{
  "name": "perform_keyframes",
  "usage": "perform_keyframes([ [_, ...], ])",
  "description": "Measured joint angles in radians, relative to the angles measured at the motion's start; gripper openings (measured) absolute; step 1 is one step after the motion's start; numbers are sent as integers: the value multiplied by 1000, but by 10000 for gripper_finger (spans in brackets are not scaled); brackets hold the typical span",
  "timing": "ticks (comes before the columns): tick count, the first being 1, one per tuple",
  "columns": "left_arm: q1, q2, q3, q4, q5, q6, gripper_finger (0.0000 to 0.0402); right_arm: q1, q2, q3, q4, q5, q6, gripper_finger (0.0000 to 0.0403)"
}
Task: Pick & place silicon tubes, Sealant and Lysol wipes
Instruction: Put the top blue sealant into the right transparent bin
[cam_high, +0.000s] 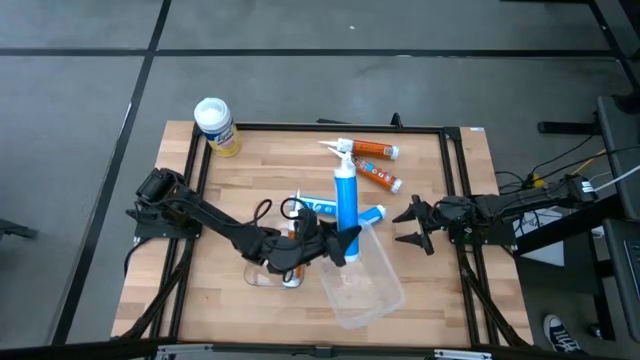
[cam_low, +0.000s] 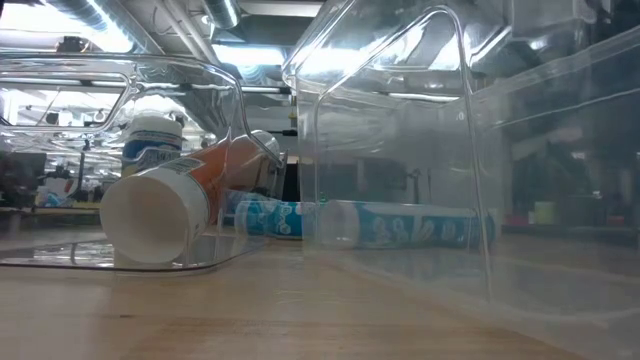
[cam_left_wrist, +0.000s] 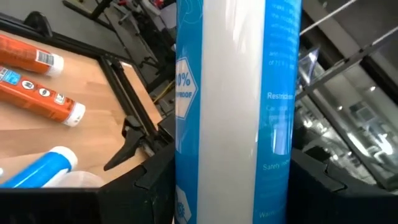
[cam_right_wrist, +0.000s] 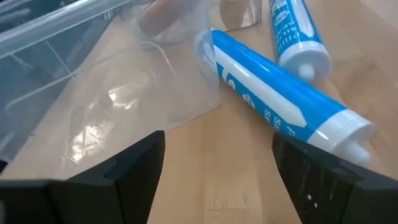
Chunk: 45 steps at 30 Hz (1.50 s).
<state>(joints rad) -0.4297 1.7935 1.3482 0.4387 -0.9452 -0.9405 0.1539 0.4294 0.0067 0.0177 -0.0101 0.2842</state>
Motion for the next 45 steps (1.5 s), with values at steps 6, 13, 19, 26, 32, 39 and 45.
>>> perform_keyframes([
  [6,-8,2,11,-41,-15,-3,209,0,0,0,0,0,-77,298],
  [13,-17,78,52,-43,-53,-143,209,0,0,0,0,-1,-83,298],
  [19,-36,230,221,-35,-79,-146,209,0,0,0,0,-1,-82,298],
  [26,-53,365,388,-39,-206,-120,209,0,0,0,0,-1,-81,298],
  [32,-55,406,415,-49,-250,-153,209,0,0,0,0,-1,-81,298],
  [39,-57,406,416,-128,-267,-87,209,0,0,0,0,-1,-82,298],
  [45,-60,410,416,-160,-259,-139,209,0,0,0,0,-1,-82,298],
])
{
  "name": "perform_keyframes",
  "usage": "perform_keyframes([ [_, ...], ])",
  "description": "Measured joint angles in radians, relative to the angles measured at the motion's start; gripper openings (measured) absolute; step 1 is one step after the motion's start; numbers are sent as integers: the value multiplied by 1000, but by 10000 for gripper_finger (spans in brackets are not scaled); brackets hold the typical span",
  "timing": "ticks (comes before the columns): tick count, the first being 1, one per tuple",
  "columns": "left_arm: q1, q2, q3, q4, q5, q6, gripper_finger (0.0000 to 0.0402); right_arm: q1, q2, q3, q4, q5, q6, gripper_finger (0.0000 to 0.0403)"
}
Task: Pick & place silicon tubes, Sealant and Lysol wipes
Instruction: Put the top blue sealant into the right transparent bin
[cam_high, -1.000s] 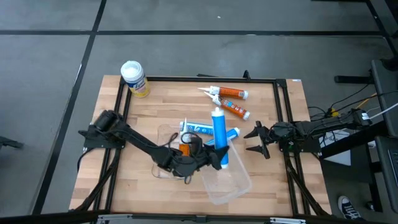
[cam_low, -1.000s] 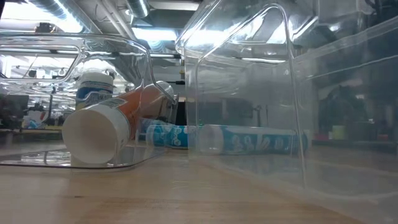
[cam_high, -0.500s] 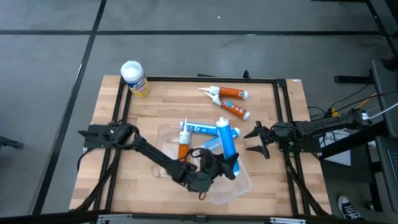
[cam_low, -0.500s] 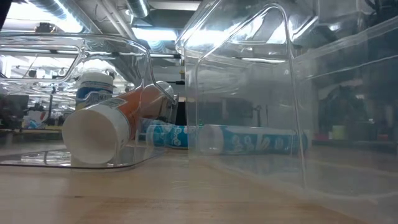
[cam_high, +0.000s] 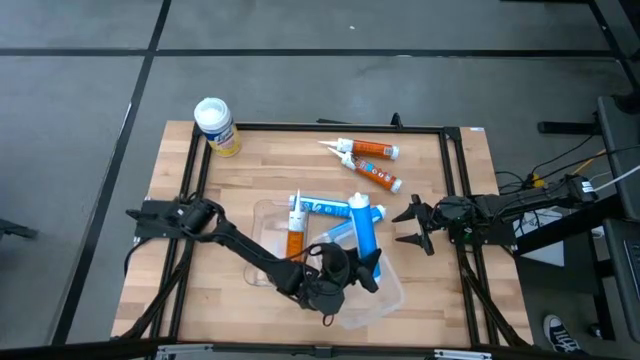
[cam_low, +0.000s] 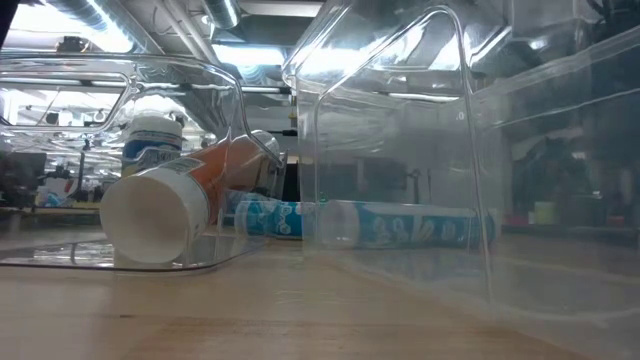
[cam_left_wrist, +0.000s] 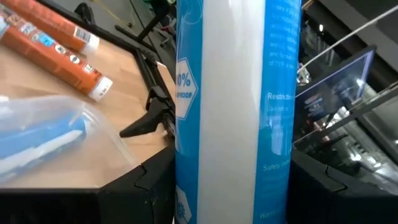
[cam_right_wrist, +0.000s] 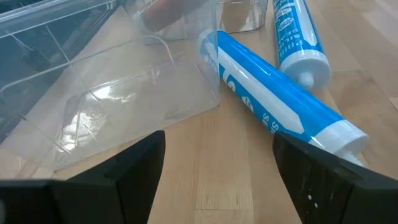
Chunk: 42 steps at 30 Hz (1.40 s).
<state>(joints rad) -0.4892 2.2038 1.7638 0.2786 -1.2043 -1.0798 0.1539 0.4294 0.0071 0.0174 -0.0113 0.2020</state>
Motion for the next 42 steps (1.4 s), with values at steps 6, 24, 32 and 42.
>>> perform_keyframes([
  [6,4,27,0,0,-16,-131,209,0,0,0,0,0,0,298],
  [24,32,47,-1,-174,-4,-142,209,0,0,0,0,0,-1,298],
  [32,63,47,-1,-281,-4,-190,209,0,0,0,0,0,-1,298],
  [42,112,47,-1,-395,102,-190,209,0,0,0,0,0,-1,298],
])
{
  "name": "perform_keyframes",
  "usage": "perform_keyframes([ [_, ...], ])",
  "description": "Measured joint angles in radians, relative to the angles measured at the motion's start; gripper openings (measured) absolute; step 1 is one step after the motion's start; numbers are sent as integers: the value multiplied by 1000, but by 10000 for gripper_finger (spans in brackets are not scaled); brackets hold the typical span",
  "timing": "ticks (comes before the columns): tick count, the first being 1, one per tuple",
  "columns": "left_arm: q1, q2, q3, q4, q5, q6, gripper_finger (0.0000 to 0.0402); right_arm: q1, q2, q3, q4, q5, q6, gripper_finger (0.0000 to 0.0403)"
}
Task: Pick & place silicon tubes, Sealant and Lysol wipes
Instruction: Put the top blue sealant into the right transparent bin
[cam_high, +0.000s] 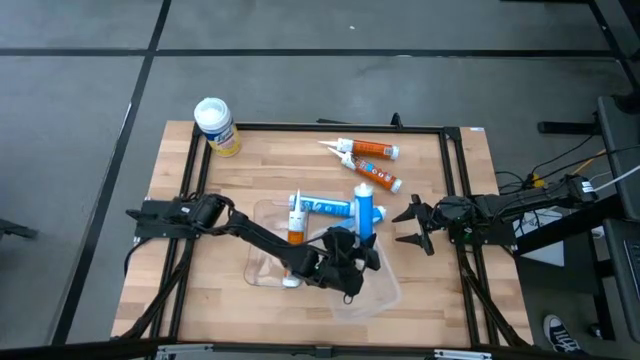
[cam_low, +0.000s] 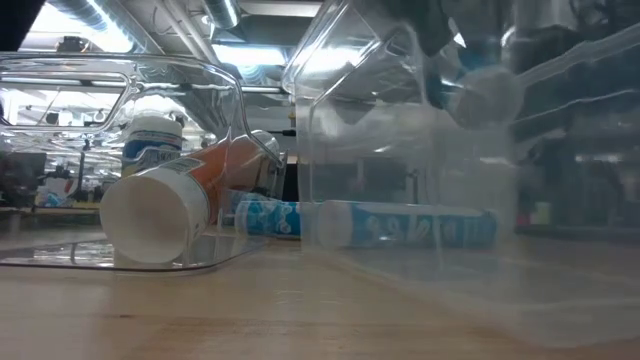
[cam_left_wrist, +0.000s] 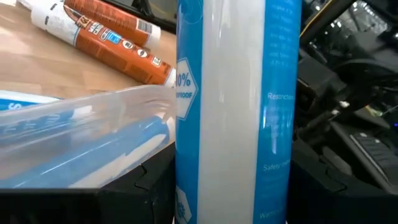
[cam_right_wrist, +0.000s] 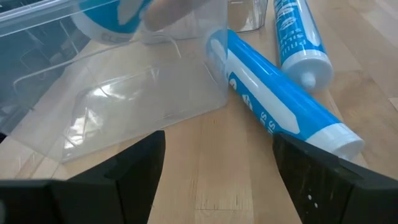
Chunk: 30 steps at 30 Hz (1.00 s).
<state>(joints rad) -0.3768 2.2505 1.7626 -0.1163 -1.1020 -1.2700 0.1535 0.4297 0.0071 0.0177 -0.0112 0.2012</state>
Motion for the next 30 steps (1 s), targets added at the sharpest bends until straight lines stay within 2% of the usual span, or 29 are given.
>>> perform_keyframes([
  [7,20,3,0,-1,62,-30,211,0,0,0,0,0,0,298],
  [12,26,21,0,21,75,-61,242,0,0,0,0,0,0,298],
  [17,26,43,0,53,117,-105,232,0,0,0,0,0,0,298],
  [23,26,45,-1,67,119,-112,220,0,0,0,0,0,0,298],
  [30,26,45,-1,68,111,-130,245,0,0,0,0,0,0,298],
])
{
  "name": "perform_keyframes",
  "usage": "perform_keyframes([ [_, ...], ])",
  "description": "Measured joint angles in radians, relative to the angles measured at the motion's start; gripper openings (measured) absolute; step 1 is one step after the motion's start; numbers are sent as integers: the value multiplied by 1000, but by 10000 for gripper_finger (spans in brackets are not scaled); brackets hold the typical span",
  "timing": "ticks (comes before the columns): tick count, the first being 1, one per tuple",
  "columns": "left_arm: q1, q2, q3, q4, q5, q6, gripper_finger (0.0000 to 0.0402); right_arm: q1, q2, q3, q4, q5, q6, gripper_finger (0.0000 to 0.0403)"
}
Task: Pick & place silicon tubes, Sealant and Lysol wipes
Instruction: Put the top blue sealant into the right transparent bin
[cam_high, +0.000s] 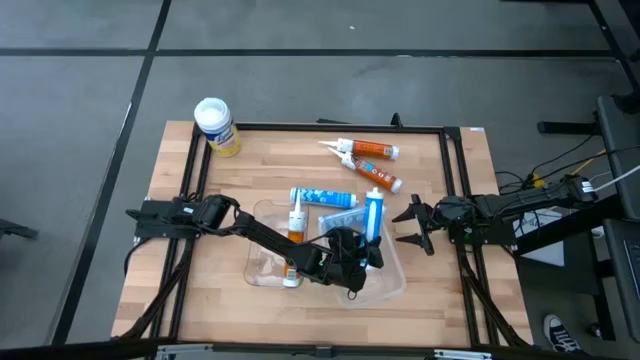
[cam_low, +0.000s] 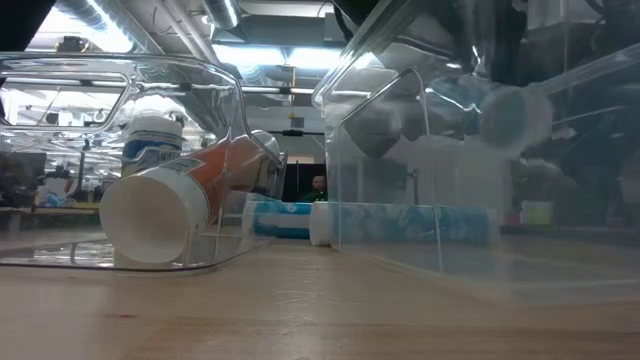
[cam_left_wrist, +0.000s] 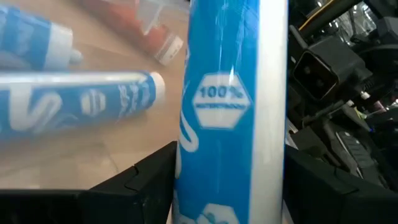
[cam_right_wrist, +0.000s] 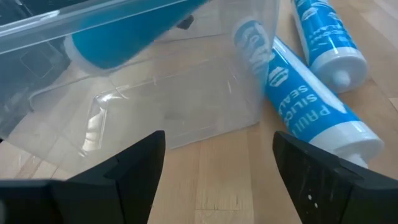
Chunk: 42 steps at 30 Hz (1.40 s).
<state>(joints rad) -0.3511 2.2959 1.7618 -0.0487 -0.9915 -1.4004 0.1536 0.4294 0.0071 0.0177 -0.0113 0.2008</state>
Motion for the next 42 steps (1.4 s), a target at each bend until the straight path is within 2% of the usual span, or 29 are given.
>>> perform_keyframes([
  [7,0,0,0,-1,73,-19,243,0,0,0,0,0,0,298],
  [22,1,0,0,0,119,-56,247,0,0,0,0,0,0,298],
  [36,1,-1,0,0,314,-133,242,0,0,0,0,0,0,298],
  [42,1,-2,0,0,364,-160,244,0,0,0,0,0,0,298],
])
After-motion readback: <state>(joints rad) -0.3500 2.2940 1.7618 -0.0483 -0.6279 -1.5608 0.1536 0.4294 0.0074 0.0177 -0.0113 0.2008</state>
